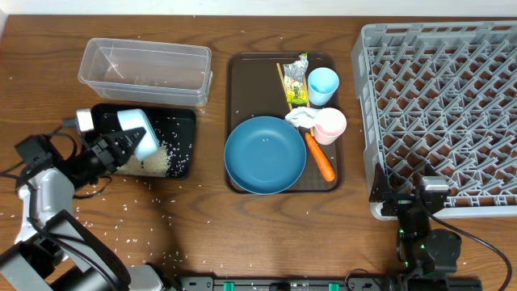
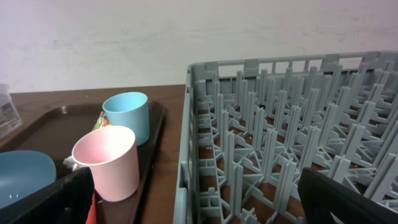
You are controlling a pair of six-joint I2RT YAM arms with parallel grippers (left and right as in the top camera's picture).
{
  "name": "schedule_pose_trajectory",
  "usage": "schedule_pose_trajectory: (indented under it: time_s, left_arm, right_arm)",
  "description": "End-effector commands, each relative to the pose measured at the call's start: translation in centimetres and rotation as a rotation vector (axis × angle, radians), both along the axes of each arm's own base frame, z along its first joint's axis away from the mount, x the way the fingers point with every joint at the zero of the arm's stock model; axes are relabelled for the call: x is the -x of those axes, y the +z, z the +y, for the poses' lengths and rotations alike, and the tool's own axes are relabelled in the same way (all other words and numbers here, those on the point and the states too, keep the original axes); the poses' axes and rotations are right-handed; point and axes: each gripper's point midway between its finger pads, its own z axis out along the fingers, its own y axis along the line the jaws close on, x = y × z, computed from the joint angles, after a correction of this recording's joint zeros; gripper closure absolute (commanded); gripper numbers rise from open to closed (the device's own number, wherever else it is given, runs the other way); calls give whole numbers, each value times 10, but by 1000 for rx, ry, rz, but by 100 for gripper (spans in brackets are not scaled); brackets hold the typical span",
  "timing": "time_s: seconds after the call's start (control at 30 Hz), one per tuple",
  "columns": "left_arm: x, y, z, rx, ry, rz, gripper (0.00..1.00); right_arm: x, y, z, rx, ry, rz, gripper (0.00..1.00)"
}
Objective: Sort waste into correct bins and load items into the dishwasher rack
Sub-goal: 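Tip the small blue bowl over the black tray to drop the mushroom, then return the small blue bowl to the brown tray with the left gripper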
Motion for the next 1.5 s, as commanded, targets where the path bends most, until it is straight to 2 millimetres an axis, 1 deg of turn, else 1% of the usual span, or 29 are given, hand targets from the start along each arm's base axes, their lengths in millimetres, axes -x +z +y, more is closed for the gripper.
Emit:
schedule_pose_trajectory:
  time_s: [0.0, 0.2, 0.47, 0.6, 0.63, 0.73, 0.83, 0.93, 1.0, 1.03, 1.1, 1.13, 1.23, 1.3, 1.37, 1.47]
  left_arm:
    - [-5, -1, 5, 28, -2, -11, 94]
    - [-7, -14, 6, 78, 3, 62, 93]
    - [-7, -13, 6, 99, 0, 73, 94]
    - [-10, -8, -3, 86, -30, 59, 94]
    - [-12, -4, -7, 73, -45, 44, 94]
    - [-22, 18, -21, 26, -99, -6, 94]
    - [-42, 40, -40, -84, -115, -7, 94]
    - [-64, 62, -71, -244, -96, -43, 94]
    - [-76, 68, -96, -369, -65, -65, 94]
    - [-81, 68, -107, -429, -46, -68, 94]
    - [-92, 59, -133, -566, 0, -69, 94]
    - [-96, 50, -146, -659, 23, -75, 94]
    - [-105, 19, -175, -958, 74, -107, 94]
    - [-109, -2, -198, -1124, 57, -159, 94]
    - [-110, -25, -225, -1226, -6, -218, 94]
    - [-114, -56, -253, -1273, -66, -255, 94]
  right_arm:
    - [0, 0, -2, 9, -5, -1, 1]
    - [0, 0, -2, 9, -5, -1, 1]
    - [0, 0, -2, 9, -5, -1, 1]
    - [0, 0, -2, 9, -5, -1, 1]
    - [0, 0, -2, 9, -5, -1, 1]
    - [0, 0, -2, 9, -5, -1, 1]
    - [0, 0, -2, 9, -5, -1, 1]
    - [0, 0, -2, 9, -5, -1, 1]
    - [0, 0, -2, 9, -5, -1, 1]
    - [0, 0, -2, 9, -5, -1, 1]
    - [0, 0, -2, 9, -5, -1, 1]
    - [0, 0, -2, 9, -5, -1, 1]
    - [0, 0, -2, 9, -5, -1, 1]
    - [0, 0, -2, 9, -5, -1, 1]
    - [0, 0, -2, 9, -5, -1, 1]
    - [0, 0, -2, 9, -5, -1, 1]
